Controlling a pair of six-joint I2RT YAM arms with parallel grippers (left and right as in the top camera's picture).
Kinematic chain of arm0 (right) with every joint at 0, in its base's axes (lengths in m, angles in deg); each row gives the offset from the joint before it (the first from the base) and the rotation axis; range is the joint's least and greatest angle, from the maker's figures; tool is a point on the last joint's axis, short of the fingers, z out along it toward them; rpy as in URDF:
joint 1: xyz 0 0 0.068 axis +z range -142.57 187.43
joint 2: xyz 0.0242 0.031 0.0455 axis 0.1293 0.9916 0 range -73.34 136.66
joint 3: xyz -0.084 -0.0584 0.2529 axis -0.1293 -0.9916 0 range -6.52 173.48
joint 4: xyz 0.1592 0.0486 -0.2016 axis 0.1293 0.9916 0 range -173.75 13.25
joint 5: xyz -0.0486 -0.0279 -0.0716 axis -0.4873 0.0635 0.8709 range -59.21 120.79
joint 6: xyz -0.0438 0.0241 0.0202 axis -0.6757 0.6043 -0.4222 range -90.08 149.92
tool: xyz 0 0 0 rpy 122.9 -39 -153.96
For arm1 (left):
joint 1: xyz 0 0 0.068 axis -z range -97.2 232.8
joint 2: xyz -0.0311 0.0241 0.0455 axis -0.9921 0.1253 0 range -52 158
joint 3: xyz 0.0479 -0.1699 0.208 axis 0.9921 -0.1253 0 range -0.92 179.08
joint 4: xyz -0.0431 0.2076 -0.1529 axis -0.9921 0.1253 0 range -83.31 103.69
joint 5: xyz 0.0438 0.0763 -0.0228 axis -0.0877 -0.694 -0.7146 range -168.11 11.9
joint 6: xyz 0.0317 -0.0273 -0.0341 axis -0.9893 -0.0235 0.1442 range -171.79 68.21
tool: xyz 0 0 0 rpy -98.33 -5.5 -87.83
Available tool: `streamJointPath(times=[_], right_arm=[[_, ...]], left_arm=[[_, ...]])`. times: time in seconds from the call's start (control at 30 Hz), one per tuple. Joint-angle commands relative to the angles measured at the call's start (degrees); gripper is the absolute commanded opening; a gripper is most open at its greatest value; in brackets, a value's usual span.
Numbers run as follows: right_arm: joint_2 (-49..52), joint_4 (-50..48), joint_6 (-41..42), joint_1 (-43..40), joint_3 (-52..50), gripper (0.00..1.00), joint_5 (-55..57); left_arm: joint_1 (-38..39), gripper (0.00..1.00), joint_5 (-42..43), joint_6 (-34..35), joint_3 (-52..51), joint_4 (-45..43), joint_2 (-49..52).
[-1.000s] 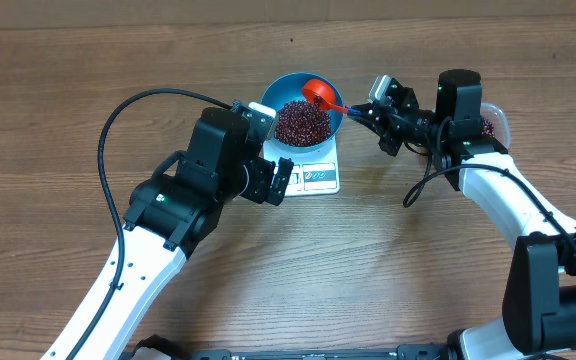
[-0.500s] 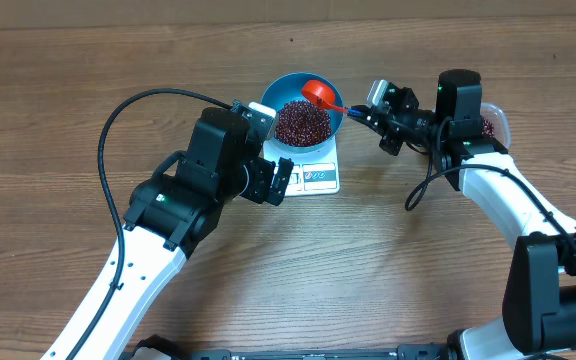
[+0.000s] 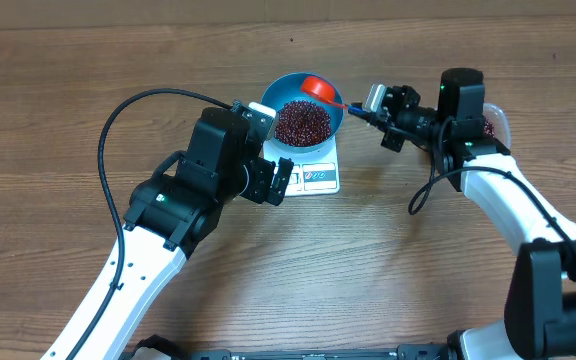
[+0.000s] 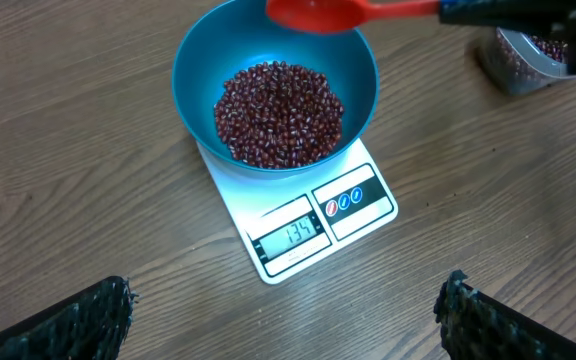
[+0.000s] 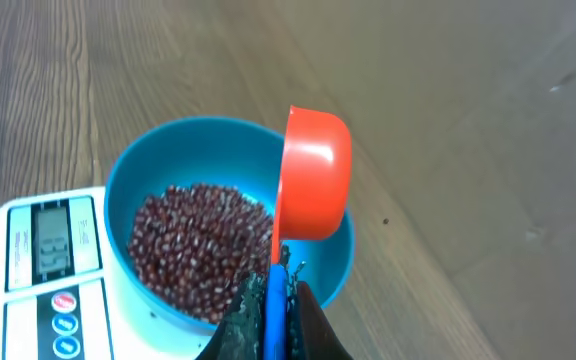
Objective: Scoop item into bowl and weigh 150g on scale
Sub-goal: 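Swing the empty scoop with the right gripper back to the bean tub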
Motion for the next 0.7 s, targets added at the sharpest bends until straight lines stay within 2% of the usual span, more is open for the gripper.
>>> streamJointPath(times=[0.0,0.07,0.13,0.27,0.4,0.67], right_arm=[[-6.3,-0.2,7.1,-1.0,0.3,0.04,1.8],[-8.3,0.0,12.8,-2.3,0.3,0.04,5.3],[-11.3,1.4,23.6,-5.6,0.3,0.04,13.2],[-14.1,5.8,34.7,-12.0,0.3,0.04,20.3],[-14.6,11.4,38.3,-18.5,0.3,0.04,22.0],[-14.4,22.6,38.4,-27.1,0.3,0.04,22.0]], left_arm=[[-0.2,0.99,0.4,0.8,0.3,-0.2,-0.1],[-0.2,1.0,0.4,0.8,0.3,-0.2,-0.1],[-0.2,1.0,0.4,0.8,0.3,-0.2,-0.1],[-0.2,1.0,0.4,0.8,0.3,-0.2,-0.1],[-0.2,1.0,0.4,0.8,0.3,-0.2,-0.1],[-0.2,1.0,0.4,0.8,0.3,-0.2,-0.1]])
